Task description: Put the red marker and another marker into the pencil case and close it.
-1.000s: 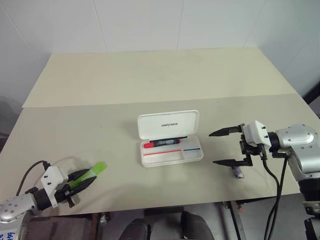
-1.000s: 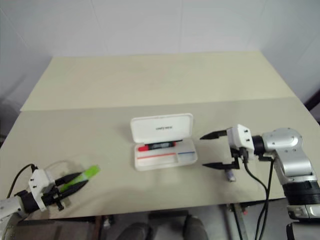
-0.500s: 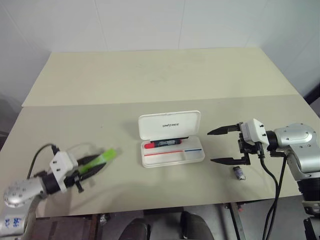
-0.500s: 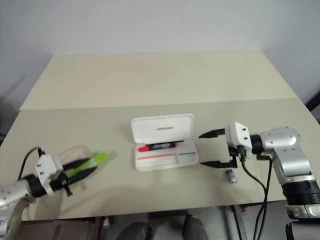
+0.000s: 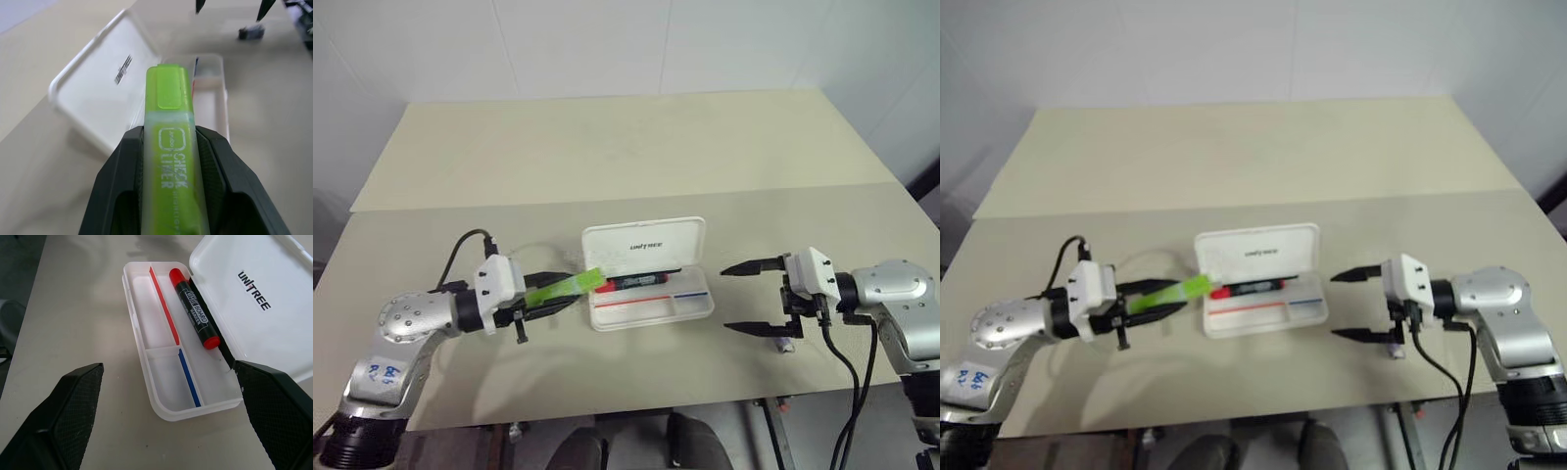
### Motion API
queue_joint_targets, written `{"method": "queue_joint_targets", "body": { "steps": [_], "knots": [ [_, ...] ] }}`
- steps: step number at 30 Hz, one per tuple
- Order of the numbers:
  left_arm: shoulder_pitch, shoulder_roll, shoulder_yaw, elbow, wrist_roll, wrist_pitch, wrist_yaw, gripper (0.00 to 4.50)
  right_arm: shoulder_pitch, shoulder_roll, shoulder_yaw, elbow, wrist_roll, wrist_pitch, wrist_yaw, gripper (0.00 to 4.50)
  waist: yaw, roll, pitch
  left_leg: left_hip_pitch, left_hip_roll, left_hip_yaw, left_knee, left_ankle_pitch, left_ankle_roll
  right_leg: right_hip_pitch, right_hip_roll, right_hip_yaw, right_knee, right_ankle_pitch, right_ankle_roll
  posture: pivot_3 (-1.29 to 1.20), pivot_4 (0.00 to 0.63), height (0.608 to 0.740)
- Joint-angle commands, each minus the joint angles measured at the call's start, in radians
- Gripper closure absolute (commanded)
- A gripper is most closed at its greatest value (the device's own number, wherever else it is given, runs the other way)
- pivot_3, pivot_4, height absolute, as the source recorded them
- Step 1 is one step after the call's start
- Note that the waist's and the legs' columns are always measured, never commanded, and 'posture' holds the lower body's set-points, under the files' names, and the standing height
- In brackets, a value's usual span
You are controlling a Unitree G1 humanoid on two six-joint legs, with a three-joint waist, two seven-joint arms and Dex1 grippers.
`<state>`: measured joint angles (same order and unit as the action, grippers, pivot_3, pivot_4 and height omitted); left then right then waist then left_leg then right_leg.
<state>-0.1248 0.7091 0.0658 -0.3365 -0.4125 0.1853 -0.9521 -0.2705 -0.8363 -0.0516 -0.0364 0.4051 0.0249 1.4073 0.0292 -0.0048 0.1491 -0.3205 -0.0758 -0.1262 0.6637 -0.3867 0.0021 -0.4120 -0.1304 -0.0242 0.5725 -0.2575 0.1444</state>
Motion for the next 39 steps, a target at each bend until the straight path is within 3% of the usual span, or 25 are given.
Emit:
{"method": "queue_joint_targets", "body": {
  "steps": [1,18,33,39],
  "knots": [
    [-0.060,-0.036,-0.081,-0.004,0.034,0.011,0.009,3.38,0.036,-0.023,-0.054,-0.060,0.026,0.006,-0.026,0.00,0.000,0.000,0.000,0.000,0.000,0.000,0.000,0.000,0.000,0.000,0.000,0.000,0.000,0.000,0.000,0.00,0.150,0.740],
    [-0.162,-0.223,-0.293,0.117,0.195,0.037,0.109,3.38,0.135,-0.024,-0.108,-0.193,0.041,0.065,-0.138,0.00,0.001,-0.001,0.000,0.000,0.000,0.001,0.002,0.000,0.000,0.001,0.001,0.000,-0.002,0.001,0.001,0.00,0.150,0.740],
    [-0.202,-0.237,-0.321,0.121,0.204,0.088,0.091,3.38,0.180,-0.010,-0.109,-0.193,0.036,0.026,-0.173,0.00,0.001,-0.001,0.000,0.000,0.000,0.001,0.002,0.000,0.000,0.001,0.001,0.000,-0.002,0.001,0.001,0.00,0.150,0.740],
    [-0.205,-0.235,-0.328,0.111,0.202,0.125,0.076,1.37,0.187,-0.006,-0.106,-0.194,0.036,0.016,-0.184,0.00,0.000,-0.001,0.000,0.001,0.000,0.001,0.002,0.000,0.000,0.001,0.001,0.000,-0.002,0.001,0.002,0.00,0.150,0.740]
  ]
}}
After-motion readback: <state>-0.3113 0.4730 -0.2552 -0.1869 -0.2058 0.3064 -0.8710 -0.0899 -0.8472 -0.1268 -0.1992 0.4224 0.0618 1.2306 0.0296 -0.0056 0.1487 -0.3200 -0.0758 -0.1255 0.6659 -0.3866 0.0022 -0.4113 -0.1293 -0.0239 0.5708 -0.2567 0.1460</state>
